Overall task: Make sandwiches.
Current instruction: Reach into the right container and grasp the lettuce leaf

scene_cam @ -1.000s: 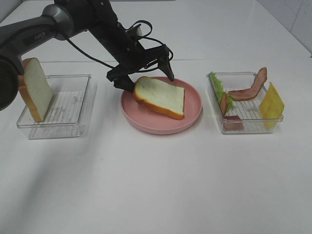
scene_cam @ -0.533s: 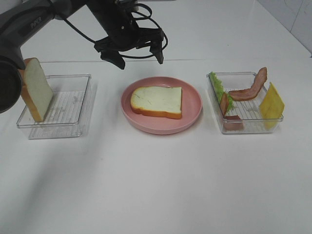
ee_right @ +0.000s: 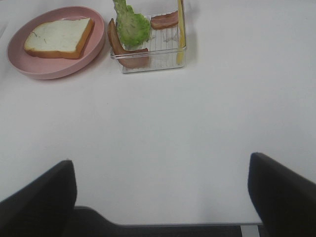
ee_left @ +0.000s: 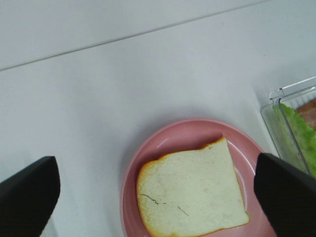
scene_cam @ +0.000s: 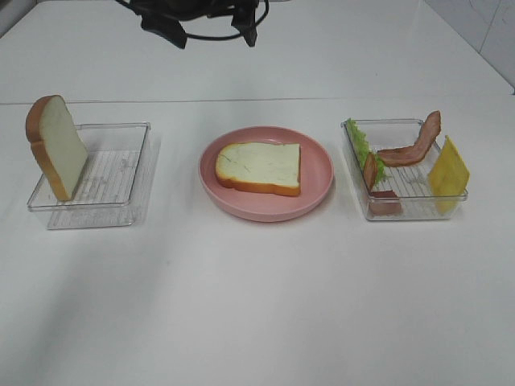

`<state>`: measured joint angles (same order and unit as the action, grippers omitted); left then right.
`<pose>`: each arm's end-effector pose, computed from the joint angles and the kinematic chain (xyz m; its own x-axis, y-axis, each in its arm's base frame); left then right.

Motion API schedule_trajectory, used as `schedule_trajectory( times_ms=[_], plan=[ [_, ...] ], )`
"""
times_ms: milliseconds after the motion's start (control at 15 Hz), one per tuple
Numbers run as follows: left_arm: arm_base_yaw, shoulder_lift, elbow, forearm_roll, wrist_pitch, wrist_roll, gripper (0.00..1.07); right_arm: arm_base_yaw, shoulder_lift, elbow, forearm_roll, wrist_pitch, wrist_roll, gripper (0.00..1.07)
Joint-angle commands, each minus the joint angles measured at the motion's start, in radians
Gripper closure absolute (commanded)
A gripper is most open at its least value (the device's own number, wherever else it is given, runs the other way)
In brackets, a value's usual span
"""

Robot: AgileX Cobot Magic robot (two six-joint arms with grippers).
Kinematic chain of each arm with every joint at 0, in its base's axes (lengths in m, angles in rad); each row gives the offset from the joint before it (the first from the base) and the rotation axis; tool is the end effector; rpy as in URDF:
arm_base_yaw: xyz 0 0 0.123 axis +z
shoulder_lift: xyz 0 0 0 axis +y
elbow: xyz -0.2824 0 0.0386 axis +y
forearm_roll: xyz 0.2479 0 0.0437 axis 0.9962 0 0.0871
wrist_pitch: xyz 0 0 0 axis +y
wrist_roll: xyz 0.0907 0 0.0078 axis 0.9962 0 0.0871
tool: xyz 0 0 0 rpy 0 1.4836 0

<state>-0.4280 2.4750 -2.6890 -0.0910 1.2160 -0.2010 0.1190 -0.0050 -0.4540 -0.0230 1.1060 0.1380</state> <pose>0.4827 -0.2287 0.2907 -0.8071 0.1157 -0.5790 0.2824 0.9368 -0.2065 -0.0024 -0.0022 0.2608 -0.5358 0.0642 -0.8419 -0.0334 0.9947 0.0971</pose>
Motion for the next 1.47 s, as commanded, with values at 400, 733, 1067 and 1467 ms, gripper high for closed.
schedule_trajectory(
  times_ms=[400, 733, 1067, 1467],
  plan=[
    [-0.003, -0.380, 0.426, 0.153, 0.103, 0.015, 0.05, -0.004, -0.020, 0.002, -0.003, -0.005, -0.002, 0.17],
    [0.011, -0.723, 0.904, 0.280, 0.101, -0.020, 0.05, -0.004, -0.020, 0.002, -0.003, -0.005, -0.002, 0.17],
    [0.163, -1.066, 1.325, 0.238, 0.057, -0.036, 0.05, -0.004, -0.020, 0.002, -0.003, -0.005, -0.002, 0.17],
    [0.198, -1.518, 1.808, 0.153, -0.077, -0.080, 0.05, -0.004, -0.020, 0.002, -0.003, -0.005, -0.002, 0.17]
  ],
)
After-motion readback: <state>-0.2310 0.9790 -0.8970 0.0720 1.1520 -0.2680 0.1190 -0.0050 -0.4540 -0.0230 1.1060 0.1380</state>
